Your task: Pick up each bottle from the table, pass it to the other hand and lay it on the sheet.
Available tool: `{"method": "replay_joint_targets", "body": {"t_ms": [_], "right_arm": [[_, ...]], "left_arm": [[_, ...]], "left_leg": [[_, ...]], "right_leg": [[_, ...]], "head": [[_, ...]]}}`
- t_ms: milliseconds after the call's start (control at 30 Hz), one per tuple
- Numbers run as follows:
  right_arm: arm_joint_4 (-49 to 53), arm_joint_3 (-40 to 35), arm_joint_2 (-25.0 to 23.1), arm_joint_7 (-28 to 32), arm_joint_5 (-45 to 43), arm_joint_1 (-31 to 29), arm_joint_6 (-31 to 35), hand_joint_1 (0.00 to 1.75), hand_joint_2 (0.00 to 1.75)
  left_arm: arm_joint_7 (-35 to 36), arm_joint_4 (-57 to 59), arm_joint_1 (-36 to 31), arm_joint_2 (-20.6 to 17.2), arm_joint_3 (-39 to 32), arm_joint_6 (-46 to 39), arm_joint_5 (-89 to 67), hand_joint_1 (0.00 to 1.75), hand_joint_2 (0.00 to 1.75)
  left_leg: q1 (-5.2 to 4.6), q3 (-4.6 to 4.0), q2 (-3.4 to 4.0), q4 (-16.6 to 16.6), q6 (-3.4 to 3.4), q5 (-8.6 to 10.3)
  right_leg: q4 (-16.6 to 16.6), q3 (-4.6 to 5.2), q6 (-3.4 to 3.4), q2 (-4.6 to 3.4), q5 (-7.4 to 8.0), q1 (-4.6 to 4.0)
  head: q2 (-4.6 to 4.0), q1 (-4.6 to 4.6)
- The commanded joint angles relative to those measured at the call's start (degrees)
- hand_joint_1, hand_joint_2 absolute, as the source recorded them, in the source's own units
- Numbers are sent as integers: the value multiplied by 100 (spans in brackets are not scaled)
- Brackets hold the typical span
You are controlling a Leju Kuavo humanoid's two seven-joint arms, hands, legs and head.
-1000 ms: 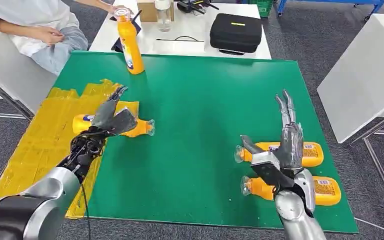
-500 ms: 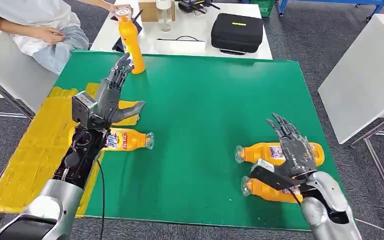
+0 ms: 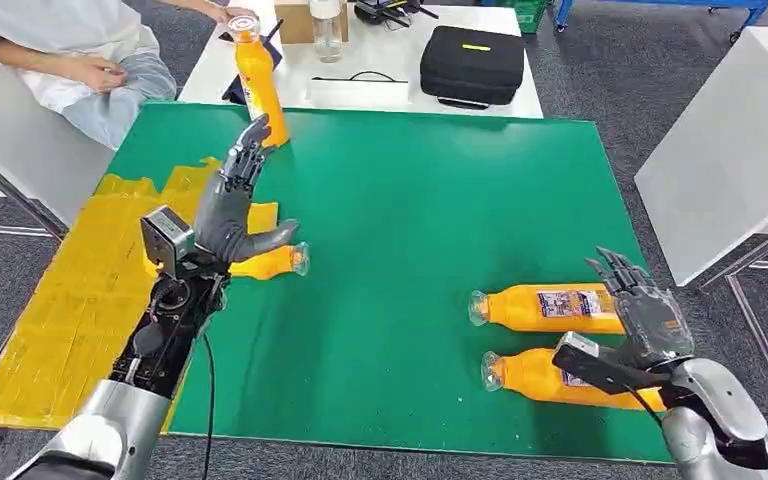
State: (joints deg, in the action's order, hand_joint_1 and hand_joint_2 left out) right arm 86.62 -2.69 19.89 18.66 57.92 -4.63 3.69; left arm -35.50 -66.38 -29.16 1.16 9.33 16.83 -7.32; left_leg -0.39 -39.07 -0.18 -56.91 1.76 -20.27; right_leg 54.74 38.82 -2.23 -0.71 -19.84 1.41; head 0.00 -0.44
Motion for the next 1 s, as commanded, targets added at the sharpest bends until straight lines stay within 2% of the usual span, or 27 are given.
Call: {"method": "replay_joint_targets", "body": {"t_ms": [33, 100, 200, 267, 300, 367, 400, 500, 600, 733, 767, 800, 900, 933, 1000], "right_arm": [[-716, 75, -68, 26, 64, -363, -35, 0, 175], [-754, 69, -43, 18, 74, -394, -43, 0, 175], [-943, 76, 41, -177, 245, -442, 11, 0, 175], [-1084, 64, 22, -189, 250, -494, 19, 0, 175], [-1129, 54, 8, -183, 250, -525, 20, 0, 175], [-1398, -52, -115, -284, 455, -659, 257, 0, 175], [-1562, -129, -174, -385, 611, -753, 350, 0, 175], [-2121, -286, -345, -353, 680, -1116, 451, 0, 175], [-2488, -378, -437, -341, 678, -1378, 406, 0, 175], [-3062, -546, -491, -579, 940, -1735, 597, 0, 175], [-3215, -549, -504, -594, 949, -1800, 568, 0, 175], [-3369, -559, -500, -599, 961, -1859, 557, 0, 175], [-3928, -578, -464, -583, 901, -2059, 450, 0, 175], [-4179, -529, -470, -524, 790, -2155, 344, 0, 175], [-4318, -528, -450, -442, 735, -2201, 345, 0, 175]], "left_arm": [[35, 170, -83, 6, 143, 2, 41, 0, 175], [34, 170, -59, 21, 135, -13, 41, 0, 175], [48, 201, -72, 94, 116, 24, 53, 0, 175], [60, 297, -129, 95, 91, 6, 48, 0, 175], [63, 324, -136, 89, 85, 9, 57, 0, 175], [56, 388, -105, 65, 32, 1, 64, 0, 175], [63, 379, -77, 58, 16, -3, 59, 0, 175], [66, 370, -17, 53, -7, -7, 44, 0, 175], [69, 413, 7, 70, -13, 1, 45, 0, 175], [26, 570, 2, 49, -10, 29, 90, 0, 175], [8, 606, -8, 51, -19, 40, 117, 0, 175], [-5, 656, -32, 55, -18, 48, 137, 0, 175], [-26, 795, -117, 98, -10, 112, 202, 0, 175], [-26, 827, -142, 121, -4, 133, 221, 0, 175], [-26, 837, -148, 133, -4, 127, 230, 0, 175]], "left_leg": [[6, 81, 2, -15, -21, -44], [3, 24, 2, 4, -6, -7], [4, 62, 11, -6, -13, -31], [5, 44, 2, 0, -8, -19], [5, 64, 1, -7, -12, -32], [5, 46, 3, 0, -8, -18], [7, 66, 11, -5, -13, -31], [5, 25, 14, 7, -6, -8], [7, 64, 27, -3, -15, -30], [6, 53, 24, 2, -12, -21], [5, 36, 17, 4, -8, -12], [6, 63, 22, 0, -11, -25], [7, 60, 16, 1, -10, -23], [8, 83, 19, -6, -14, -37], [8, 54, 9, -2, -9, -20]], "right_leg": [[14, -78, 23, 8, -41, -10], [-5, -24, 8, 2, -6, -4], [4, -59, 15, -3, -26, -7], [-2, -44, 10, 3, -17, -7], [5, -63, 14, 6, -30, -8], [-3, -46, 11, 1, -16, -7], [0, -65, 15, -5, -26, -9], [-11, -26, 7, -12, -2, -6], [-1, -60, 16, -21, -19, -9], [-6, -49, 12, -18, -12, -8], [-6, -34, 8, -13, -7, -7], [-2, -59, 13, -16, -19, -8], [-3, -59, 11, -11, -19, -8], [3, -81, 16, -11, -31, -11], [-2, -56, 11, -4, -18, -10]], "head": [[0, 0], [0, 0], [0, 0], [0, 0], [0, 0], [0, 2], [0, 2], [0, 2], [0, 2], [0, 0], [0, 0], [0, 0], [0, 0], [0, 0], [0, 0]]}}
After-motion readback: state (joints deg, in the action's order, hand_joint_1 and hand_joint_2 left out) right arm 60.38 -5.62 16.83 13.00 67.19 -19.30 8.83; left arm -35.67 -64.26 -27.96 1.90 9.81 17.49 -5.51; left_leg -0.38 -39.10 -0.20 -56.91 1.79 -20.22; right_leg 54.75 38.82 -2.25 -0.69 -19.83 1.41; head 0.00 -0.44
